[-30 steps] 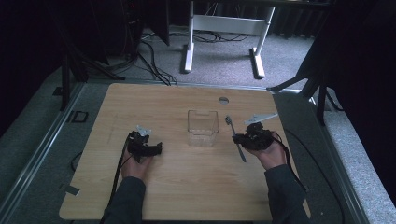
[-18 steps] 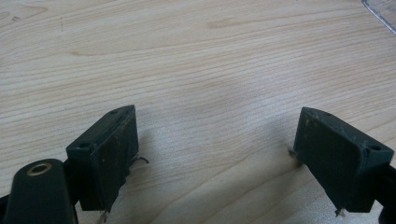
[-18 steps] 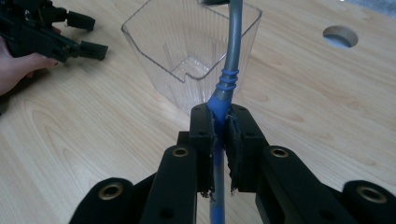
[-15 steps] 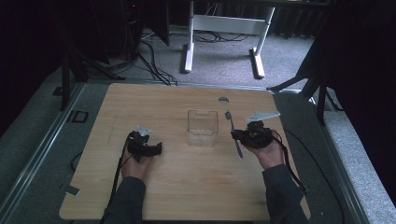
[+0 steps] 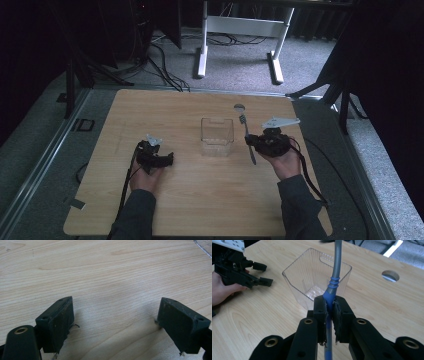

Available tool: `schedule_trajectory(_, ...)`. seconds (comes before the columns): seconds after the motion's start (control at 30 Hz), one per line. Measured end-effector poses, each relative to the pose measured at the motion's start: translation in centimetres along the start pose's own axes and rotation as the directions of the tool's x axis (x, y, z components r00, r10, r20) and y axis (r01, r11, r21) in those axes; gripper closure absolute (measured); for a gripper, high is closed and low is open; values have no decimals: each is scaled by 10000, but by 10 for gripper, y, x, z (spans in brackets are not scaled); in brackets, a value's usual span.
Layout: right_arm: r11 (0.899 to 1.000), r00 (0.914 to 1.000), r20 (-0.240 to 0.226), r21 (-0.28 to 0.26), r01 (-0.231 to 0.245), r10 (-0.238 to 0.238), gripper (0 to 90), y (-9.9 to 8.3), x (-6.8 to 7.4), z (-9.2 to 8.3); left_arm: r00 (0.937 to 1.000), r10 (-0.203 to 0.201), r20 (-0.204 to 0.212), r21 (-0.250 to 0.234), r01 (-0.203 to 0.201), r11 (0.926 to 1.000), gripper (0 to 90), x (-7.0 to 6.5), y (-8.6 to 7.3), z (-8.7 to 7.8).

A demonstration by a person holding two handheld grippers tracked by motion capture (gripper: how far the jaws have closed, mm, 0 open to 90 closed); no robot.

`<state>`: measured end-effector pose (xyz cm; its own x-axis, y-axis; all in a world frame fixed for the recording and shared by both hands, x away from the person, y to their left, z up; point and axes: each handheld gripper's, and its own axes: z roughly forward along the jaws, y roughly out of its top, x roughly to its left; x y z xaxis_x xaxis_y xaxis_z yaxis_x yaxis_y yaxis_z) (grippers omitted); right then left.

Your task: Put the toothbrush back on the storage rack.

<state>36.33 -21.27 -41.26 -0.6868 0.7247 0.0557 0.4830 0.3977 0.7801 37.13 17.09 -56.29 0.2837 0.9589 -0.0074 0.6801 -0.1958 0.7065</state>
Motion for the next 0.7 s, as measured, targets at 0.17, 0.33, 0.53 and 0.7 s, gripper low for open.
schedule_trajectory(0.17, 9996, 9999, 73, -278, 97, -95, 812, 2, 1, 0, 10000, -3, 2, -2, 3, 10000, 144, 0, 0, 0)
schedule_trajectory(0.33, 9988, 9999, 116, -488, 17, -12, 812, 5, 1, 0, 10000, -2, 4, -2, 2, 10000, 144, 0, 0, 0)
schedule_trajectory(0.53, 9977, 10000, 76, -674, 15, -10, 812, 9, 3, 3, 10000, 3, 5, -1, -3, 10000, 144, 0, 0, 0)
schedule_trajectory(0.7, 9946, 9999, 148, -1036, -30, 45, 812, 10, 3, 3, 10000, 0, 6, -1, 0, 10000, 143, 0, 0, 0)
